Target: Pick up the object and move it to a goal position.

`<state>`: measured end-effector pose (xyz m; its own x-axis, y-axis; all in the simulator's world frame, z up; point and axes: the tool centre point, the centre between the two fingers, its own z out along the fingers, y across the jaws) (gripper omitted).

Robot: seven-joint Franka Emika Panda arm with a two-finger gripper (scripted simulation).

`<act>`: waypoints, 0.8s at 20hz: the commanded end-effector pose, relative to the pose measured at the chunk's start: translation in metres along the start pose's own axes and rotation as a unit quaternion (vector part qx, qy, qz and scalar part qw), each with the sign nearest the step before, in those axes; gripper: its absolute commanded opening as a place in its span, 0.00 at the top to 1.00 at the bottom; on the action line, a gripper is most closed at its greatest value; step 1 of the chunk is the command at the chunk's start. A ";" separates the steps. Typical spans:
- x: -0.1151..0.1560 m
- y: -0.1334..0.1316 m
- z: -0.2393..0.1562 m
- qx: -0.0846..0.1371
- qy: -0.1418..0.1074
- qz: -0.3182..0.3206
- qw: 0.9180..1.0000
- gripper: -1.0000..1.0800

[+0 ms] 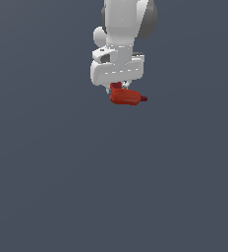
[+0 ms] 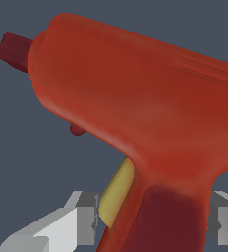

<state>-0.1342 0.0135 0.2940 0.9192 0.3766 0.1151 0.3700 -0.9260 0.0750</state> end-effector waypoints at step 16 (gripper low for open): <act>-0.016 -0.020 -0.112 -0.001 0.002 0.000 1.000 1.00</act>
<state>-0.1706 0.0286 0.3950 0.9193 0.3761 0.1157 0.3695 -0.9262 0.0749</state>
